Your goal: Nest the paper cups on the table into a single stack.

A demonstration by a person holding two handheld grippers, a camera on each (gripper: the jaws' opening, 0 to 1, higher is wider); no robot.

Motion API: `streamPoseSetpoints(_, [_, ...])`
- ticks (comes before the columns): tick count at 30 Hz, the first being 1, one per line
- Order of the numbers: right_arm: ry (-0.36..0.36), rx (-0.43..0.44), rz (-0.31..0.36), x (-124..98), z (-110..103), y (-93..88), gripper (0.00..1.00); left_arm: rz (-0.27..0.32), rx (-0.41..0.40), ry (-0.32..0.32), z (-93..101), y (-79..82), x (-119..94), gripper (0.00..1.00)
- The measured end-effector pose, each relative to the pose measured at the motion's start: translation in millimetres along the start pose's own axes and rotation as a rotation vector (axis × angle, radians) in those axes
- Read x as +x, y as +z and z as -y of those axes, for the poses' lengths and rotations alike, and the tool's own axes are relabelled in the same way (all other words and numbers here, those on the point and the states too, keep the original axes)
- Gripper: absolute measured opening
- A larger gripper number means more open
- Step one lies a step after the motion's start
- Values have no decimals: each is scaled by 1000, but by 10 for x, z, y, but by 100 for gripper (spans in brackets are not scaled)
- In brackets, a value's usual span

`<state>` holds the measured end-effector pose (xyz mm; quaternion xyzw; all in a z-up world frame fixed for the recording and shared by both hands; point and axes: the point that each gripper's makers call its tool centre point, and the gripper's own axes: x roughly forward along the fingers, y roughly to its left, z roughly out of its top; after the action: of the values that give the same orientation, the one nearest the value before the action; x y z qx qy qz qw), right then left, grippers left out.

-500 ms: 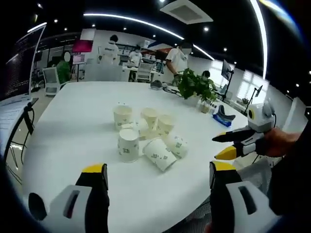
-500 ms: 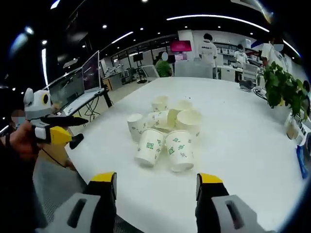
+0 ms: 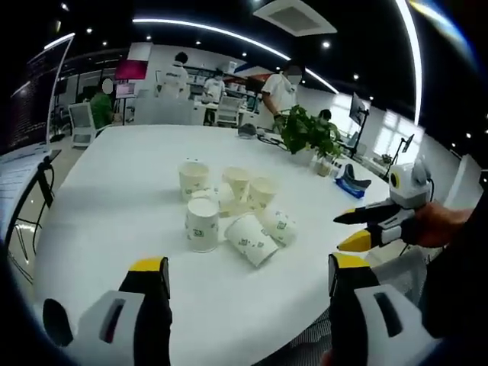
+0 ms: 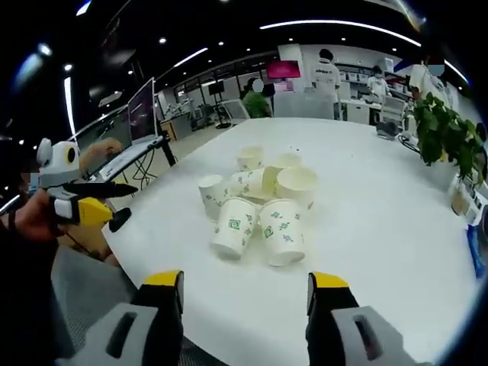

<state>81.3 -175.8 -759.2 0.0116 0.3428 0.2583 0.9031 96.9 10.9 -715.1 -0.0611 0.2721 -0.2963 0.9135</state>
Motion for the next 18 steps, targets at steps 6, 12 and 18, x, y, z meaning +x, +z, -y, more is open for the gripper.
streamPoseSetpoints(6, [1, -5, -6, 16, 1, -2, 66, -1, -5, 3, -16, -28, -2, 84])
streamPoseSetpoints(12, [4, -11, -14, 26, -11, -14, 66, -4, -11, 7, -33, -67, -23, 84])
streamPoseSetpoints(18, [4, -13, -20, 24, -36, -27, 66, -5, -17, 6, -22, -92, -39, 84])
